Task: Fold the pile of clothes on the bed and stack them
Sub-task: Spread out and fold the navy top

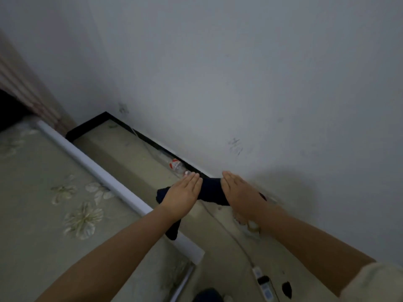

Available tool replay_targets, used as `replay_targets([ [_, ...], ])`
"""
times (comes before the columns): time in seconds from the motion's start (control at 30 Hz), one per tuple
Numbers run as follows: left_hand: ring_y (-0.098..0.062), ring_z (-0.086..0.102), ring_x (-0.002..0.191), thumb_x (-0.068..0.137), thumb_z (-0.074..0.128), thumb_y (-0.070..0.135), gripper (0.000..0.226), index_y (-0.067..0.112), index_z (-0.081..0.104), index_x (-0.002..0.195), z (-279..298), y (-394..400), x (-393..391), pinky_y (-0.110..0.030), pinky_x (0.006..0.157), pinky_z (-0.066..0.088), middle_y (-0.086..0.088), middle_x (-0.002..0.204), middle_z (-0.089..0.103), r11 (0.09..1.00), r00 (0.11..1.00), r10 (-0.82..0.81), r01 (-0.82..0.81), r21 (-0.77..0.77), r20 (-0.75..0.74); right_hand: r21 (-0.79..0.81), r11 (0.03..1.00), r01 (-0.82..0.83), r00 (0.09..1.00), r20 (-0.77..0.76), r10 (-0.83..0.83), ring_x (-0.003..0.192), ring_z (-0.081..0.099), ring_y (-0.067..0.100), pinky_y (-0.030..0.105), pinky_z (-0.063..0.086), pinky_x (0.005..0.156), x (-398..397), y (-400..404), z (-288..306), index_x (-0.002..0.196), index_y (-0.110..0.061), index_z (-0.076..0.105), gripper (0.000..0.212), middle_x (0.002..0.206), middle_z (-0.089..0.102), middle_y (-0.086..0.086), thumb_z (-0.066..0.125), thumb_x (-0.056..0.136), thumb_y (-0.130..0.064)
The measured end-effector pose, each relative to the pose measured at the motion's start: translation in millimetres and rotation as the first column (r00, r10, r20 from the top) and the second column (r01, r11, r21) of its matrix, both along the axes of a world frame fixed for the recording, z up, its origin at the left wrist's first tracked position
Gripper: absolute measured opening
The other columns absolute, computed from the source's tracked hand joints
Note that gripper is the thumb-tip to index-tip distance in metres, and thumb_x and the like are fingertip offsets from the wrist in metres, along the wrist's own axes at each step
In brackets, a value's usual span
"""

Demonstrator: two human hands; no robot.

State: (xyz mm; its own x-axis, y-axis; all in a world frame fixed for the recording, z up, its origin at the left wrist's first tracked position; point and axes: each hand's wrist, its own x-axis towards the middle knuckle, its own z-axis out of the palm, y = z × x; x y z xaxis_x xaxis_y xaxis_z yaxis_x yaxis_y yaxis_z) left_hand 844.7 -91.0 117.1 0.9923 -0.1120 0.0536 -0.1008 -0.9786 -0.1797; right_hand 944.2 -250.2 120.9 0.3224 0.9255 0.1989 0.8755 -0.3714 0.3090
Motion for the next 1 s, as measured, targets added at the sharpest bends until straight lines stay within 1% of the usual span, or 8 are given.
replay_targets([
  [0.13, -0.022, 0.071, 0.081, 0.022, 0.092, 0.011, 0.067, -0.005, 0.072, 0.084, 4, 70, 53, -0.029, 0.067, 0.055, -0.016, 0.089, 0.072, 0.968, 0.969, 0.246, -0.245, -0.047, 0.026, 0.009, 0.973, -0.233, 0.973, -0.001, 0.233, 0.076, 0.071, 0.025, 0.031, 0.057, 0.069, 83, 99, 0, 0.078, 0.006, 0.072, 0.053, 0.083, 0.072, 0.020, 0.092, 0.032, -0.011],
  [0.23, -0.024, 0.047, 0.126, 0.074, 0.072, 0.013, 0.069, -0.012, 0.041, 0.130, 2, 134, 84, -0.025, 0.106, 0.032, -0.025, 0.135, 0.046, 0.914, 0.915, 0.403, -0.402, -0.058, -0.002, 0.024, 0.943, -0.331, 0.943, -0.012, 0.332, 0.076, 0.071, 0.025, 0.030, 0.057, 0.069, 128, 179, 1, 0.077, 0.007, 0.072, 0.061, 0.083, 0.072, 0.019, 0.094, 0.023, -0.013],
  [0.33, -0.024, 0.036, 0.134, 0.084, 0.061, 0.015, 0.066, -0.008, 0.029, 0.137, 3, 195, 112, -0.026, 0.112, 0.021, -0.022, 0.144, 0.034, 0.850, 0.850, 0.526, -0.525, -0.037, 0.011, 0.036, 0.895, -0.445, 0.894, -0.035, 0.446, 0.076, 0.071, 0.021, 0.027, 0.057, 0.070, 163, 254, 3, 0.076, 0.002, 0.074, 0.065, 0.082, 0.073, 0.015, 0.094, 0.019, -0.020],
  [0.57, -0.018, 0.071, 0.082, 0.022, 0.092, 0.014, 0.065, 0.000, 0.074, 0.083, 27, 291, 124, -0.027, 0.073, 0.055, -0.012, 0.088, 0.073, 0.722, 0.721, 0.691, -0.692, -0.005, -0.053, 0.063, 0.749, -0.660, 0.748, -0.049, 0.662, 0.076, 0.071, 0.023, 0.029, 0.057, 0.071, 201, 399, 16, 0.077, 0.004, 0.073, 0.059, 0.082, 0.072, 0.018, 0.094, 0.025, -0.015],
  [0.63, -0.023, 0.058, 0.114, 0.057, 0.082, 0.013, 0.068, -0.012, 0.056, 0.115, 31, 320, 121, -0.028, 0.098, 0.042, -0.025, 0.120, 0.058, 0.643, 0.639, 0.762, -0.766, -0.006, -0.105, 0.076, 0.687, -0.722, 0.685, -0.062, 0.726, 0.077, 0.071, 0.022, 0.029, 0.057, 0.072, 202, 440, 19, 0.078, 0.003, 0.073, 0.059, 0.083, 0.072, 0.017, 0.093, 0.026, -0.016],
  [0.67, -0.026, 0.037, 0.133, 0.080, 0.063, 0.009, 0.066, -0.013, 0.031, 0.134, 25, 336, 117, -0.029, 0.112, 0.022, -0.027, 0.141, 0.035, 0.587, 0.583, 0.801, -0.809, -0.012, -0.134, 0.083, 0.655, -0.751, 0.651, -0.073, 0.756, 0.077, 0.071, 0.021, 0.028, 0.057, 0.072, 201, 460, 20, 0.078, 0.003, 0.074, 0.059, 0.083, 0.073, 0.016, 0.093, 0.025, -0.016],
  [0.73, -0.026, 0.003, 0.143, 0.095, 0.031, 0.004, 0.059, -0.002, -0.002, 0.144, 23, 367, 110, -0.030, 0.115, -0.005, -0.018, 0.154, 0.001, 0.539, 0.528, 0.829, -0.842, 0.015, -0.186, 0.085, 0.591, -0.802, 0.587, -0.070, 0.806, 0.077, 0.071, 0.021, 0.027, 0.057, 0.073, 201, 501, 22, 0.078, 0.002, 0.074, 0.059, 0.083, 0.073, 0.015, 0.093, 0.025, -0.017],
  [1.0, -0.023, 0.002, 0.144, 0.098, 0.029, 0.010, 0.057, 0.002, -0.002, 0.145, 53, 512, 107, -0.029, 0.115, -0.001, -0.014, 0.155, 0.000, 0.265, 0.252, 0.955, -0.962, 0.066, -0.158, 0.179, 0.353, -0.918, 0.336, -0.117, 0.935, 0.075, 0.071, 0.023, 0.029, 0.057, 0.066, 200, 691, 42, 0.073, 0.005, 0.072, 0.052, 0.080, 0.072, 0.018, 0.092, 0.026, -0.009],
])
